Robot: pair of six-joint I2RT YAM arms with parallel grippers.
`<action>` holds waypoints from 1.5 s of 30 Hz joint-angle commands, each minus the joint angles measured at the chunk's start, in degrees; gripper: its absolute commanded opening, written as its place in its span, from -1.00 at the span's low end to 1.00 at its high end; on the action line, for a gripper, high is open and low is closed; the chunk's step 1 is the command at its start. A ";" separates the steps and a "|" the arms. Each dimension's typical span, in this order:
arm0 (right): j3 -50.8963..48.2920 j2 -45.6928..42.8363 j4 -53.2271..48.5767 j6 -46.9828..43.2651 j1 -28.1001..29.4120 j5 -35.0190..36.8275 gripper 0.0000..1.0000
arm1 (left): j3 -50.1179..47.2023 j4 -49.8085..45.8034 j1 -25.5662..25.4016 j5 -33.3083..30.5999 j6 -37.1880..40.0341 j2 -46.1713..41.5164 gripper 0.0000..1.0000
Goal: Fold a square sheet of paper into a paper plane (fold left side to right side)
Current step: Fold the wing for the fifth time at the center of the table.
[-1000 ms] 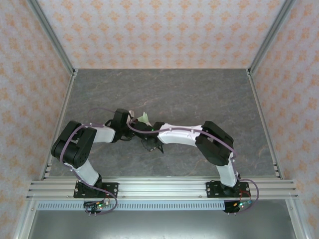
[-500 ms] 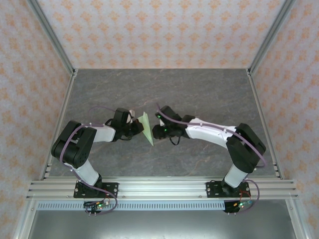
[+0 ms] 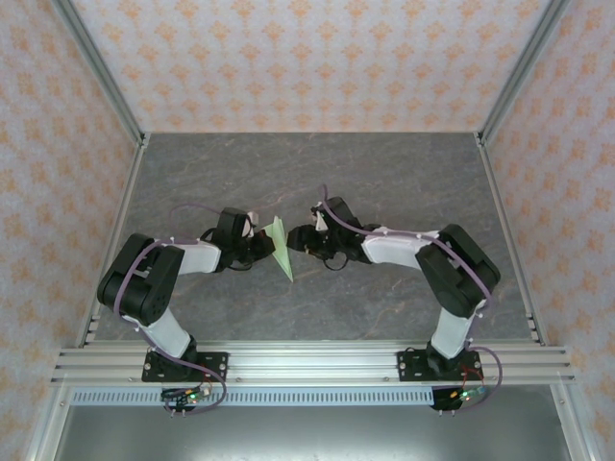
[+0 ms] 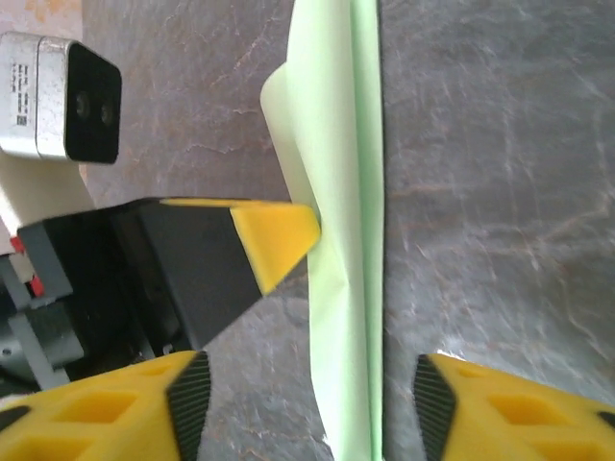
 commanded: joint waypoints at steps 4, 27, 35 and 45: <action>12.25 7.47 1.23 4.37 -2.21 -0.17 0.45 | 0.36 -1.74 0.52 -0.73 1.21 -1.45 -1.00; 34.83 23.32 -15.96 3.79 -1.25 1.08 0.23 | -0.29 0.02 0.52 -0.48 0.56 -0.11 -1.00; 36.89 25.04 -18.46 2.89 -0.85 1.56 0.22 | -0.28 0.02 0.54 -0.43 0.60 -0.12 -1.00; 38.65 27.01 -22.68 1.94 -0.32 2.18 0.25 | -0.28 -0.37 0.52 -0.56 0.78 -0.76 -1.00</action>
